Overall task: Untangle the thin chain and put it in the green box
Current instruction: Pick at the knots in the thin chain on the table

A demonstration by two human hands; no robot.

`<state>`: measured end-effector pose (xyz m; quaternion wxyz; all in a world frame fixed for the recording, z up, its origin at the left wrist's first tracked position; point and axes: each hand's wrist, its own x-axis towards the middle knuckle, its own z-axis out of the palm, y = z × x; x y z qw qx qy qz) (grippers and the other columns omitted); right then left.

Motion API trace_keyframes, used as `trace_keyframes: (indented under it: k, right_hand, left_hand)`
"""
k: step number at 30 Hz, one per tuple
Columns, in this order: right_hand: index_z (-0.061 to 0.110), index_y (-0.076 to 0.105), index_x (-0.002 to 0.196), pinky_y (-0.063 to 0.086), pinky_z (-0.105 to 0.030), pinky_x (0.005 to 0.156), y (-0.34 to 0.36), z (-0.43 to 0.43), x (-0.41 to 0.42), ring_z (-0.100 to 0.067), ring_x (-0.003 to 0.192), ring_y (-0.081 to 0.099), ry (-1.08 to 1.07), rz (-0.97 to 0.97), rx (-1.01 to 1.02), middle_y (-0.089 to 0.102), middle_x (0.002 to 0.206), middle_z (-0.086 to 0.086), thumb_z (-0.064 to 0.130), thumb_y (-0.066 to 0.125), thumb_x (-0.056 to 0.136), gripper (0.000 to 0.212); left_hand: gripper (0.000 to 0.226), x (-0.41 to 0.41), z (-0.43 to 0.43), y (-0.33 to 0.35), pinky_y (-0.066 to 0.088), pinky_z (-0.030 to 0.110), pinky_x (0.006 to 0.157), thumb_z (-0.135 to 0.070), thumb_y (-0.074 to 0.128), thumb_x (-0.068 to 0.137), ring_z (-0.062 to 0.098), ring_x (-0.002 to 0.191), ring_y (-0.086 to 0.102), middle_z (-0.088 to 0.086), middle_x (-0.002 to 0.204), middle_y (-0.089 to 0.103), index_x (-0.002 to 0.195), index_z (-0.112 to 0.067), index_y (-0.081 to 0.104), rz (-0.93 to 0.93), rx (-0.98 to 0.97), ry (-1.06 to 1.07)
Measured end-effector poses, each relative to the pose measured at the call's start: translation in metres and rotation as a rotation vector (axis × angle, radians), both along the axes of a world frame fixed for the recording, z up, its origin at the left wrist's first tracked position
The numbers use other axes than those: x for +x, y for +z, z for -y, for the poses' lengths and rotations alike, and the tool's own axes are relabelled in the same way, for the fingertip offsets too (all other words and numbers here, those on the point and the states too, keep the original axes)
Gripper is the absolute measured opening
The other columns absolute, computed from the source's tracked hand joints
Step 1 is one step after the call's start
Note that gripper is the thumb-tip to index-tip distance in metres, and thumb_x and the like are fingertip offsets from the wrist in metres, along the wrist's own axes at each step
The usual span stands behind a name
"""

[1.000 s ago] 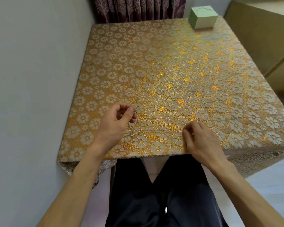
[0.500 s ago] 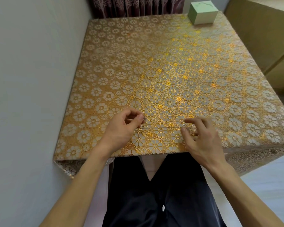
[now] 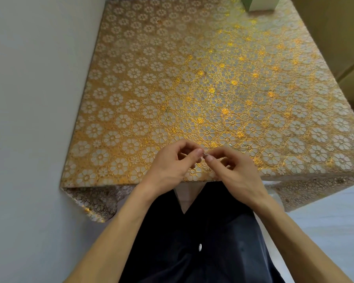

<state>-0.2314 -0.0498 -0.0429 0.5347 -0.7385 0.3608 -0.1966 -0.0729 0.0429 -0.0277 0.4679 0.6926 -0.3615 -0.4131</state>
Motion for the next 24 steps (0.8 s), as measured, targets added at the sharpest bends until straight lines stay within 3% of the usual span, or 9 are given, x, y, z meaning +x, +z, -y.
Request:
trace_keyframes:
  k: [4, 8, 14, 21, 24]
  right_hand:
    - [0.024, 0.073, 0.093, 0.049, -0.032, 0.068, 0.0004, 0.0044, -0.0013, -0.015, 0.070, 0.059, 0.035, 0.032, 0.071, 0.071, 0.084, 0.004, 0.026, 0.069, 0.095, 0.005]
    - [0.023, 0.072, 0.090, 0.044, -0.028, 0.065, -0.0005, 0.0040, -0.0016, -0.013, 0.066, 0.054, 0.049, 0.041, 0.081, 0.068, 0.078, 0.003, 0.020, 0.069, 0.095, 0.007]
    - [0.027, 0.070, 0.084, 0.044, -0.032, 0.066, 0.0019, 0.0053, 0.0003, -0.013, 0.068, 0.053, 0.020, 0.062, 0.166, 0.073, 0.087, 0.001, 0.032, 0.062, 0.090, 0.011]
    - [0.015, 0.068, 0.087, 0.043, -0.014, 0.062, 0.0057, 0.0056, -0.0007, 0.000, 0.062, 0.053, 0.069, 0.033, 0.201, 0.063, 0.066, 0.019, 0.016, 0.055, 0.103, 0.020]
    - [0.017, 0.067, 0.087, 0.043, -0.014, 0.062, 0.0077, 0.0047, -0.0013, -0.002, 0.063, 0.053, 0.073, 0.011, 0.200, 0.061, 0.066, 0.018, 0.019, 0.053, 0.103, 0.022]
  left_hand:
    - [0.005, 0.0009, -0.0035, -0.0023, 0.055, 0.024, 0.074, -0.020, 0.065, 0.097, 0.009, 0.074, 0.066, -0.005, 0.077, 0.071, 0.097, -0.021, 0.070, -0.079, -0.031, 0.006]
    - [0.005, 0.0018, -0.0054, -0.0054, 0.056, 0.028, 0.073, -0.018, 0.065, 0.097, 0.013, 0.073, 0.067, 0.001, 0.078, 0.073, 0.099, -0.018, 0.068, -0.105, -0.025, 0.012]
    - [0.009, 0.0061, -0.0062, -0.0009, 0.044, 0.011, 0.059, -0.013, 0.062, 0.098, 0.010, 0.071, 0.064, 0.003, 0.082, 0.073, 0.103, -0.017, 0.067, -0.175, -0.018, 0.030]
    - [0.014, 0.0101, -0.0069, -0.0011, 0.045, 0.018, 0.067, -0.034, 0.071, 0.087, 0.006, 0.068, 0.053, -0.015, 0.078, 0.063, 0.101, -0.033, 0.074, 0.039, 0.016, -0.073]
    - [0.009, 0.0088, -0.0064, -0.0025, 0.041, 0.016, 0.064, -0.031, 0.074, 0.090, 0.006, 0.066, 0.049, -0.015, 0.073, 0.057, 0.098, -0.036, 0.076, 0.115, 0.043, -0.074]
